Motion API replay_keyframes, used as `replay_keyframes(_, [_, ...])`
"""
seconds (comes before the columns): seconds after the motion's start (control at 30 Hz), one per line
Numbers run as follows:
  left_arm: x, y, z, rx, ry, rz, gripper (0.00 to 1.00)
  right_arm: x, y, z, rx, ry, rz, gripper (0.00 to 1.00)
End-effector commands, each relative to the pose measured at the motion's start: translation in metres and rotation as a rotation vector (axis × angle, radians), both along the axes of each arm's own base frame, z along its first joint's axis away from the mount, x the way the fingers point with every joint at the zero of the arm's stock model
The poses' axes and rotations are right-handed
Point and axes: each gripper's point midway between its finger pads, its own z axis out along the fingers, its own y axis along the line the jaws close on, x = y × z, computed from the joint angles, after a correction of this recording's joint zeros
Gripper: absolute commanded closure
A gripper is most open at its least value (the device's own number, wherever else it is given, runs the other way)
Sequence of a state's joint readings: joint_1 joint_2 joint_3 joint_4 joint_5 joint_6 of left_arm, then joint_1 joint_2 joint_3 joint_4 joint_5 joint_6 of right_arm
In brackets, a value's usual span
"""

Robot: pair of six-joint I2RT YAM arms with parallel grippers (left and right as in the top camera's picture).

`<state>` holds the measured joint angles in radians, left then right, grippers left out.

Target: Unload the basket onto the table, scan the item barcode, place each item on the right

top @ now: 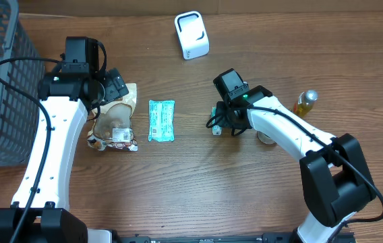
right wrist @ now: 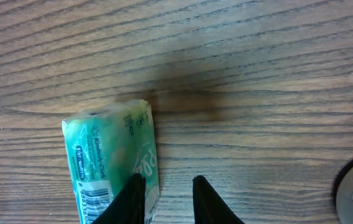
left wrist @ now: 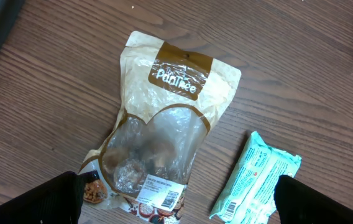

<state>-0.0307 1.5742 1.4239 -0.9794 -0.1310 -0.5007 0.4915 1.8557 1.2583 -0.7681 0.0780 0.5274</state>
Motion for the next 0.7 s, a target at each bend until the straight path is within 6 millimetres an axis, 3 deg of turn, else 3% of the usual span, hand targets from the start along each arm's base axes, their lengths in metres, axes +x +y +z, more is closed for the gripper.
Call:
replay_keyframes(0.0, [0.002, 0.001, 0.002, 0.002, -0.006, -0.003, 0.00, 0.005, 0.004, 0.015, 0.029, -0.038, -0.002, 0.78])
replay_keyframes(0.43, [0.002, 0.001, 0.002, 0.002, -0.006, -0.003, 0.00, 0.002, 0.025, 0.017, 0.105, -0.029, 0.038, 0.76])
replay_keyframes(0.5, [0.002, 0.001, 0.002, 0.002, -0.006, -0.003, 0.01, 0.004, 0.026, 0.018, 0.109, -0.038, 0.039, 0.66])
replay_keyframes(0.67, [0.002, 0.001, 0.002, 0.002, -0.006, -0.003, 0.00, 0.006, 0.027, 0.019, 0.115, -0.049, 0.039, 0.64])
